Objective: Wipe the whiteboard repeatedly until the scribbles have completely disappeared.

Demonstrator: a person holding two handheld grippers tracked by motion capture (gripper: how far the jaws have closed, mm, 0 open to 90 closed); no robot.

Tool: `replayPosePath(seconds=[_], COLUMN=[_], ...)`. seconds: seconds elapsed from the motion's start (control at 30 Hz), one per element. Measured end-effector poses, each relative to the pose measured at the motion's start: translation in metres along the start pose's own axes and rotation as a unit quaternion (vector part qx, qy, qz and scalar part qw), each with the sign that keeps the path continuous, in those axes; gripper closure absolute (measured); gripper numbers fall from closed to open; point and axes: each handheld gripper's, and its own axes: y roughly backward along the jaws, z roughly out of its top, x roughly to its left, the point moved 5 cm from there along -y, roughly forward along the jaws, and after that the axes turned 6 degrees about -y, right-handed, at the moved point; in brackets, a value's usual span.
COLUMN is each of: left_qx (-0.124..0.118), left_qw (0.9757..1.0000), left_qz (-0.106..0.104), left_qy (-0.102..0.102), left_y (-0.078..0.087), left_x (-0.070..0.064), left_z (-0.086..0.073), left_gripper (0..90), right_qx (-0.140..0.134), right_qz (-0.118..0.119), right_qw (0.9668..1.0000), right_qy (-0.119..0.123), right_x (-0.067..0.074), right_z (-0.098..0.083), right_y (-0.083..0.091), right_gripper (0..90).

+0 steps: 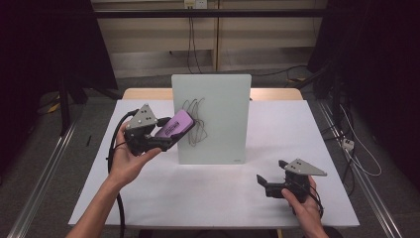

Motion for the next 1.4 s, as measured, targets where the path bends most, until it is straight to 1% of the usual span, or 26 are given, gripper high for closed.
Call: replayPosePath(seconds=[0.03, 0.07, 0.1, 0.13, 0.17, 0.2, 0.33, 0.4, 0.47, 0.57, 0.63, 0.67, 0.7, 0.8, 0.83, 0.97, 1.03, 1.1, 1.17, 1.33, 1.37, 1.4], left_qx=[0.002, 0.000, -0.011, -0.011, -0.009, -0.009, -0.014, -0.020, -0.023, -0.023, -0.029, -0.031, -0.027, -0.028, -0.029, -0.035, -0.035, -0.036, -0.033, -0.034, -0.035, -0.033], left_qw=[1.0000, 0.9999, 0.9999, 0.9999, 0.9998, 0.9998, 0.9991, 0.9988, 0.9983, 0.9968, 0.9971, 0.9968, 0.9954, 0.9949, 0.9943, 0.9936, 0.9928, 0.9924, 0.9916, 0.9903, 0.9899, 0.9890], left_qz=[0.006, 0.010, 0.006, 0.006, 0.017, 0.017, 0.036, 0.038, 0.045, 0.063, 0.059, 0.060, 0.072, 0.074, 0.078, 0.085, 0.088, 0.089, 0.094, 0.101, 0.103, 0.108], left_qy=[-0.007, -0.006, -0.001, -0.001, -0.003, -0.003, -0.015, -0.023, -0.027, -0.043, -0.040, -0.042, -0.058, -0.062, -0.065, -0.065, -0.073, -0.077, -0.083, -0.090, -0.091, -0.095], left_y=[0.001, 0.002, 0.002, 0.002, 0.002, 0.002, 0.004, 0.004, 0.005, 0.002, 0.000, 0.000, -0.002, -0.005, -0.007, -0.011, -0.013, -0.013, -0.015, -0.019, -0.019, -0.019], left_x=[0.001, 0.001, 0.002, 0.002, 0.003, 0.003, 0.005, 0.004, 0.004, 0.004, 0.003, 0.002, 0.000, 0.000, 0.001, 0.003, 0.003, 0.003, 0.004, 0.007, 0.007, 0.007], left_z=[0.000, 0.001, 0.001, 0.001, 0.001, 0.001, 0.001, 0.002, 0.004, 0.005, 0.006, 0.007, 0.009, 0.010, 0.010, 0.013, 0.015, 0.016, 0.017, 0.021, 0.022, 0.023], left_gripper=[40.3, 40.3, 40.3, 40.3, 40.3, 40.3, 40.3, 40.3, 40.3, 40.3, 40.3, 40.3, 40.3, 40.3, 40.3, 40.3, 40.3, 40.4, 40.4, 40.4, 40.3, 40.3], right_qx=[0.000, 0.000, 0.000, 0.000, 0.000, 0.000, -0.001, 0.000, 0.000, 0.002, 0.002, 0.002, 0.002, 0.002, 0.001, 0.001, 0.002, 0.003, 0.003, 0.002, 0.003, 0.003], right_qz=[0.000, 0.000, 0.001, 0.001, 0.002, 0.002, 0.001, 0.001, 0.001, 0.001, 0.001, 0.002, -0.001, 0.000, -0.001, -0.001, -0.001, -0.001, -0.002, -0.001, 0.000, 0.000], right_qw=[1.0000, 1.0000, 1.0000, 1.0000, 1.0000, 1.0000, 1.0000, 1.0000, 1.0000, 1.0000, 1.0000, 1.0000, 1.0000, 1.0000, 1.0000, 1.0000, 1.0000, 1.0000, 1.0000, 1.0000, 1.0000, 1.0000], right_qy=[0.000, 0.000, 0.000, 0.000, -0.001, -0.001, -0.002, -0.002, 0.000, 0.001, 0.001, 0.003, 0.003, 0.002, 0.002, 0.001, 0.001, 0.000, 0.000, -0.001, -0.002, -0.001], right_x=[0.000, 0.000, 0.000, 0.000, 0.000, 0.000, -0.001, 0.000, 0.000, 0.001, 0.001, 0.001, 0.001, 0.000, 0.000, 0.000, 0.000, 0.000, 0.000, 0.000, 0.000, 0.000], right_z=[0.000, 0.000, 0.000, 0.000, 0.000, 0.000, 0.000, 0.000, 0.000, 0.000, 0.000, 0.000, 0.000, 0.000, 0.000, 0.000, 0.000, 0.000, 0.000, 0.000, 0.000, 0.000], right_y=[0.000, 0.000, 0.001, 0.001, 0.001, 0.001, 0.000, 0.000, 0.000, -0.002, -0.002, -0.002, -0.002, -0.001, -0.001, -0.001, -0.001, -0.001, -0.001, -0.001, -0.001, -0.001], right_gripper=[3.8, 3.8, 3.8, 3.8, 3.8, 3.8, 3.8, 3.8, 3.8, 3.8, 3.8, 3.8, 3.8, 3.8, 3.8, 3.8, 3.8, 3.8, 3.8, 3.8, 3.8, 3.8])
